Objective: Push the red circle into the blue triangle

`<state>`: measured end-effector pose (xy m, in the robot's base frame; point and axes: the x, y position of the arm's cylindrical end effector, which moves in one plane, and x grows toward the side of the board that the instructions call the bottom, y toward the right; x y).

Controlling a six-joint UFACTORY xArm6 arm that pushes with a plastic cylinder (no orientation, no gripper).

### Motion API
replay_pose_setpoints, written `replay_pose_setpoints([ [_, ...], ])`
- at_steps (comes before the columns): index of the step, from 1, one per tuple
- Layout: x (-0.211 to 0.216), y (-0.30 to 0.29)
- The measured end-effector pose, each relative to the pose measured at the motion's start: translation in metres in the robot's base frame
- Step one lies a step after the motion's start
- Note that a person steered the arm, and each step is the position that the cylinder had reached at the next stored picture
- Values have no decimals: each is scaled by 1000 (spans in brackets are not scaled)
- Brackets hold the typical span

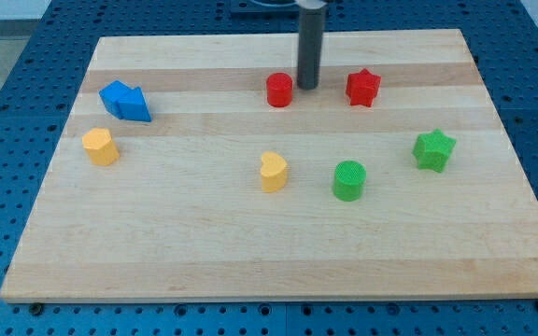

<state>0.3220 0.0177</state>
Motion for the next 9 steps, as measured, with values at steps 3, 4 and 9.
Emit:
replay_pose_setpoints([
  [3, 28, -72],
  [4, 43, -59],
  [9, 60, -102],
])
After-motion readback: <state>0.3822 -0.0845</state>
